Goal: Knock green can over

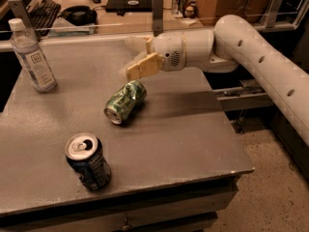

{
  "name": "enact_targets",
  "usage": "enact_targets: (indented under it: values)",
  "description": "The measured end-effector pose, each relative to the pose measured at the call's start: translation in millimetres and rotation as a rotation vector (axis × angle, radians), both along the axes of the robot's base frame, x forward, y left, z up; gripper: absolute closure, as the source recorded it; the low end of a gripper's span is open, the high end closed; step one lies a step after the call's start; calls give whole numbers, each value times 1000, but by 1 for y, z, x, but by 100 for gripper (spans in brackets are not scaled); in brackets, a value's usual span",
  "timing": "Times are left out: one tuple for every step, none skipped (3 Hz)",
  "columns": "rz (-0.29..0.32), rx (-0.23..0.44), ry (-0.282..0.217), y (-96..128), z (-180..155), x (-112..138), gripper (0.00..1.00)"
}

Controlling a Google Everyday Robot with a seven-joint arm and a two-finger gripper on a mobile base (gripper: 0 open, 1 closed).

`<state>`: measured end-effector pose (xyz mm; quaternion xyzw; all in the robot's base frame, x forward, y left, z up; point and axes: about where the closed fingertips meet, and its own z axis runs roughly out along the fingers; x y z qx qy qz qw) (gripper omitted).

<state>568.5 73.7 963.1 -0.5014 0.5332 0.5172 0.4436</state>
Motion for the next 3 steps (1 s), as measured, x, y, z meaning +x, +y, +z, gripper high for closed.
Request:
enact_targets:
  values:
    - [-43, -42, -11, -23, -4, 6, 0]
    - [-94, -145, -68, -67, -6, 17, 0]
    - [-143, -242, -132, -118, -5, 30, 0]
